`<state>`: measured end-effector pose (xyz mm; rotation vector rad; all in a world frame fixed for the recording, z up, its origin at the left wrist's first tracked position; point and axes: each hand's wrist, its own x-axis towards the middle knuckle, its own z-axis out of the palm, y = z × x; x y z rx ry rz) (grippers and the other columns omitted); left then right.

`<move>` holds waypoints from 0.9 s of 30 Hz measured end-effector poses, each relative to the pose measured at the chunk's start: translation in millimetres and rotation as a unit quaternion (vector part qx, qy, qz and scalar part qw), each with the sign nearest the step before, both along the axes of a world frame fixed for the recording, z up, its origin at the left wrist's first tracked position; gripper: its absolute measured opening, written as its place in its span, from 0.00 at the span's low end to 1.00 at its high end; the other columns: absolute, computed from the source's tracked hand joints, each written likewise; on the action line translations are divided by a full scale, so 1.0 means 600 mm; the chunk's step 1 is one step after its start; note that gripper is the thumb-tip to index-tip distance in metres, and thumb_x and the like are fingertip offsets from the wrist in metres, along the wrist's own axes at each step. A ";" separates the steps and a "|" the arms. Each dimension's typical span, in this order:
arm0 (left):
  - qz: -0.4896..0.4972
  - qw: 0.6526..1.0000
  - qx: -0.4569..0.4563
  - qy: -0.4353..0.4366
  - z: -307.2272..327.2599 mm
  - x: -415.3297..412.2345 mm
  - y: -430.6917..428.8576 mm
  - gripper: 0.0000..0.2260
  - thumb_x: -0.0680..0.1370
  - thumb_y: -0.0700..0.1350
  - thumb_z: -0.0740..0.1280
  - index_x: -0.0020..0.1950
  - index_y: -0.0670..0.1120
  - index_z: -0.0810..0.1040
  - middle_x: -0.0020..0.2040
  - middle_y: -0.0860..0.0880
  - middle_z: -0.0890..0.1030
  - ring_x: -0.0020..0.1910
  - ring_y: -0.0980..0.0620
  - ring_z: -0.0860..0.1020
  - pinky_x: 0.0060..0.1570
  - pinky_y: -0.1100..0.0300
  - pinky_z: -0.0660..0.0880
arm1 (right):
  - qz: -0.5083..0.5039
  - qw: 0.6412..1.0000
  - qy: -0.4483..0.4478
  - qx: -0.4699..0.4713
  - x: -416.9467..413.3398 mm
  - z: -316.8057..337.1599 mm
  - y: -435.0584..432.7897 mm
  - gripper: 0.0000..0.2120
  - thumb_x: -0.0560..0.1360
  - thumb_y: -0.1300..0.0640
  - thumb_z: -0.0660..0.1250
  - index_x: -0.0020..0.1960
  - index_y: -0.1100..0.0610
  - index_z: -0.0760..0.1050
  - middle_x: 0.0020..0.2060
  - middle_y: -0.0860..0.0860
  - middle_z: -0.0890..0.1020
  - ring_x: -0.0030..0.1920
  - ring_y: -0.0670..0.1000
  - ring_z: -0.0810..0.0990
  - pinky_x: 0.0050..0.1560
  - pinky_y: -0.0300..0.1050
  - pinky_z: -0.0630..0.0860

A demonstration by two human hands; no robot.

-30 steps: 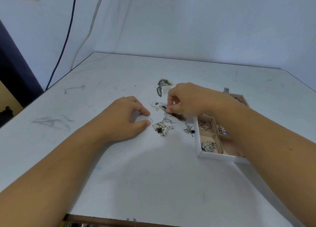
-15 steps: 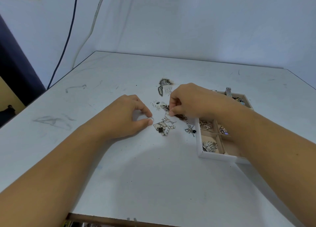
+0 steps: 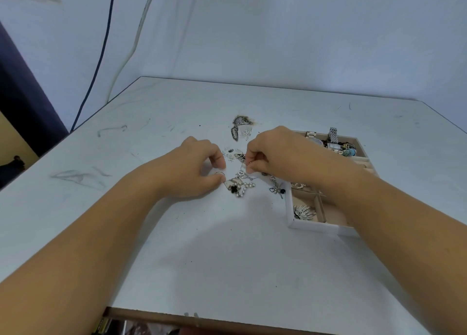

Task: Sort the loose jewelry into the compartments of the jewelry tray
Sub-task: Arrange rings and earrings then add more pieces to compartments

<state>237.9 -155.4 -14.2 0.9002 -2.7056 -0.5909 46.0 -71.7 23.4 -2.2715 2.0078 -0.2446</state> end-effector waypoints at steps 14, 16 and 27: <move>0.014 0.997 0.036 -0.069 0.014 -0.016 0.005 0.03 0.76 0.53 0.66 0.46 0.57 0.72 0.43 0.57 0.74 0.43 0.60 0.69 0.40 0.63 0.65 | 0.000 1.000 -0.007 -0.010 -0.001 -0.004 0.008 0.05 0.73 0.51 0.70 0.44 0.51 0.80 0.35 0.41 0.78 0.36 0.37 0.74 0.37 0.37 0.71; 0.000 0.999 0.027 -0.026 0.012 -0.013 0.011 0.05 0.76 0.51 0.67 0.42 0.56 0.72 0.42 0.56 0.76 0.39 0.60 0.72 0.38 0.65 0.66 | 0.000 1.000 -0.006 -0.014 -0.002 -0.004 0.012 0.05 0.73 0.50 0.70 0.45 0.51 0.80 0.35 0.41 0.78 0.36 0.37 0.73 0.39 0.38 0.72; -0.030 0.979 -0.091 0.179 0.018 -0.041 0.071 0.07 0.73 0.43 0.72 0.41 0.53 0.77 0.35 0.60 0.79 0.37 0.60 0.76 0.36 0.73 0.69 | 0.004 0.996 -0.010 -0.087 -0.059 0.016 0.094 0.05 0.73 0.51 0.69 0.47 0.50 0.76 0.37 0.43 0.78 0.37 0.43 0.74 0.38 0.35 0.68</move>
